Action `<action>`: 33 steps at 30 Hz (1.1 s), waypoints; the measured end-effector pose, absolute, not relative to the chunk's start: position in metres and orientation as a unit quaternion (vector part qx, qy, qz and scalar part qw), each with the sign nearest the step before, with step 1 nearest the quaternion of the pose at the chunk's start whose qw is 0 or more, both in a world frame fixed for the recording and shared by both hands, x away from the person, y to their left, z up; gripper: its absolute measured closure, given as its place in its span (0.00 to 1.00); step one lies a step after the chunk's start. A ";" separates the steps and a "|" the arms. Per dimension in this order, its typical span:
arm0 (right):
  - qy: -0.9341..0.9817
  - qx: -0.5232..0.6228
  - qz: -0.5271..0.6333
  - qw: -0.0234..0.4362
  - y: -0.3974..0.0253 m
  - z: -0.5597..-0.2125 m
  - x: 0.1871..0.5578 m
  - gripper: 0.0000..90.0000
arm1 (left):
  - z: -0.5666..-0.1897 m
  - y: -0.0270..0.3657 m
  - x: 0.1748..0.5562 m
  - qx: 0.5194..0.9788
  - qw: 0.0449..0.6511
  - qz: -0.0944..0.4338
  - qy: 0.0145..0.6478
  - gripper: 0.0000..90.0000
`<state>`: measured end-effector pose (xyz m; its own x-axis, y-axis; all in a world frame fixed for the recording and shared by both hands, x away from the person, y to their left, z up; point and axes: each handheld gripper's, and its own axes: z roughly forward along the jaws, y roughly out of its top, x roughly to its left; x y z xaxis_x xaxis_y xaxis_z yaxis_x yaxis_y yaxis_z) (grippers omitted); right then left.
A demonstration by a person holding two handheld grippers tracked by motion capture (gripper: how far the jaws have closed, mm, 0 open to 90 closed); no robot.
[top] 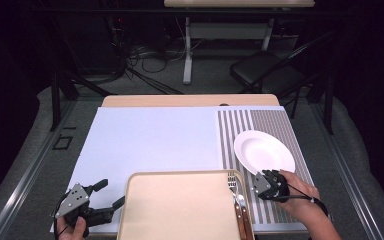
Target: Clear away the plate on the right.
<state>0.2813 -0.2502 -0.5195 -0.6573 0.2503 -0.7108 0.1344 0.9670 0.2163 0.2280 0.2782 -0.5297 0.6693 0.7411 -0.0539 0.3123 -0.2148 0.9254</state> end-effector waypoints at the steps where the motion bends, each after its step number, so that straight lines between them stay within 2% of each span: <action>1: 0.906 0.103 0.078 0.403 -0.250 -0.518 0.277 0.92 | -0.530 0.278 0.228 0.752 0.519 0.206 0.351 0.17; 21: 0.897 0.087 0.107 0.421 -0.242 -0.496 0.220 0.91 | -0.529 0.278 0.227 0.751 0.518 0.209 0.351 0.17; 33: 0.893 0.038 0.133 0.428 -0.211 -0.490 0.202 0.91 | -0.529 0.279 0.227 0.750 0.520 0.208 0.351 0.17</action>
<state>0.2015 -0.2109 -0.4904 -0.6302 0.1810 -0.7551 -0.0467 0.9619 0.2696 0.2267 0.2787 -0.5291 0.6665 0.7437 -0.0527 0.3101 -0.2122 0.9267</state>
